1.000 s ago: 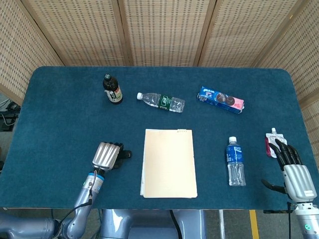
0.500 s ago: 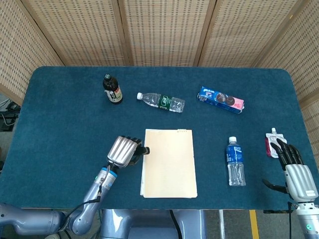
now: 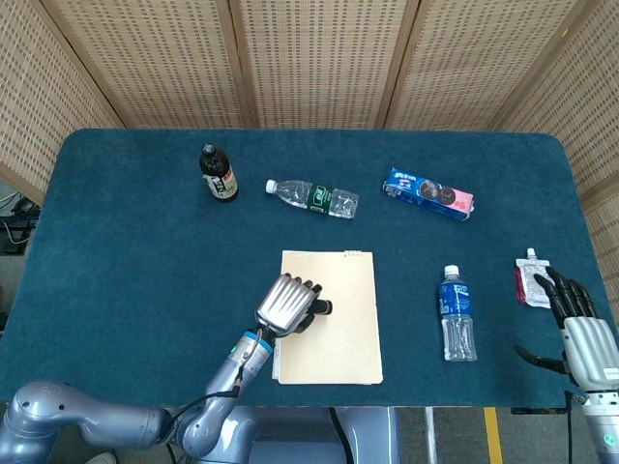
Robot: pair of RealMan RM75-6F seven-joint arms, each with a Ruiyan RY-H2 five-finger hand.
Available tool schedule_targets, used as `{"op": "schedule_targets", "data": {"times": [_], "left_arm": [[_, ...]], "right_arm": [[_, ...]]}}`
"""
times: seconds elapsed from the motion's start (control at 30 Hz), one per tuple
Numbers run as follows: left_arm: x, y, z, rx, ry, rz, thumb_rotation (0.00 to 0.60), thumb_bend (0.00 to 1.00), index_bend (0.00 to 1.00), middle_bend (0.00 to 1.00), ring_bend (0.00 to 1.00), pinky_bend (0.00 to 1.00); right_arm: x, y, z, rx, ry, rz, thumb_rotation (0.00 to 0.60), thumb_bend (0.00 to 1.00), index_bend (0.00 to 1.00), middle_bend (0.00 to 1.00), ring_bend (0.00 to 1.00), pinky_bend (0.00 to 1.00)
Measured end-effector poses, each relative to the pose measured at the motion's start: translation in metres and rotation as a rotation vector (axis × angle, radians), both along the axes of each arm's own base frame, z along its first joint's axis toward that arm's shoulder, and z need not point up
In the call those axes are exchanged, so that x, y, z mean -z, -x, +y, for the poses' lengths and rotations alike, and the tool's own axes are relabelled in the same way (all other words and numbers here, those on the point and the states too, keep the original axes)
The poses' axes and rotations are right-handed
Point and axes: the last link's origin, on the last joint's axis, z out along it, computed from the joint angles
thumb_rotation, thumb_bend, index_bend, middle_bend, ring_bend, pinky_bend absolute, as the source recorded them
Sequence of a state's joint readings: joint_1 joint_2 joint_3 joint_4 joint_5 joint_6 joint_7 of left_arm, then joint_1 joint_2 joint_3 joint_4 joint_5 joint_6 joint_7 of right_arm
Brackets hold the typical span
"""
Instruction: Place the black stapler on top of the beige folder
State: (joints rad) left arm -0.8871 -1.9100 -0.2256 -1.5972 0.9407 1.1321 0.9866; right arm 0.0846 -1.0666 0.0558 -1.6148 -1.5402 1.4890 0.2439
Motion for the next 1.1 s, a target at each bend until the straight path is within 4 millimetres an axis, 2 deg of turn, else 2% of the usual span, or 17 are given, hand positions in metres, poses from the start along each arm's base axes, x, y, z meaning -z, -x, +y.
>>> {"op": "schedule_targets", "data": {"times": [0.43, 0.6, 0.7, 0.83, 0.93, 1.1], "left_arm": [[0.027, -0.022, -0.010, 0.042, 0.053, 0.015, 0.600, 0.53, 0.70, 0.48, 0.49, 0.51], [0.033, -0.023, -0.013, 0.051, 0.069, 0.021, 0.600, 0.50, 0.63, 0.37, 0.39, 0.43], [0.036, -0.023, -0.015, 0.050, 0.082, 0.030, 0.600, 0.46, 0.53, 0.26, 0.30, 0.35], [0.039, -0.023, -0.017, 0.047, 0.088, 0.042, 0.600, 0.40, 0.33, 0.04, 0.09, 0.19], [0.041, -0.023, -0.018, 0.040, 0.089, 0.044, 0.600, 0.38, 0.21, 0.00, 0.00, 0.09], [0.040, -0.024, -0.018, 0.031, 0.089, 0.037, 0.600, 0.33, 0.09, 0.00, 0.00, 0.00]], "right_arm": [[-0.005, 0.003, -0.001, 0.011, 0.008, -0.019, 0.600, 0.10, 0.04, 0.00, 0.00, 0.00], [-0.007, 0.004, -0.001, 0.015, 0.015, -0.025, 0.600, 0.10, 0.04, 0.00, 0.00, 0.00], [-0.009, 0.005, -0.001, 0.016, 0.018, -0.029, 0.600, 0.10, 0.04, 0.00, 0.00, 0.00], [-0.009, 0.005, -0.001, 0.016, 0.017, -0.031, 0.600, 0.10, 0.04, 0.00, 0.00, 0.00], [-0.009, 0.005, -0.001, 0.016, 0.017, -0.031, 0.600, 0.10, 0.04, 0.00, 0.00, 0.00], [-0.010, 0.005, -0.001, 0.015, 0.019, -0.030, 0.600, 0.10, 0.04, 0.00, 0.00, 0.00]]}}
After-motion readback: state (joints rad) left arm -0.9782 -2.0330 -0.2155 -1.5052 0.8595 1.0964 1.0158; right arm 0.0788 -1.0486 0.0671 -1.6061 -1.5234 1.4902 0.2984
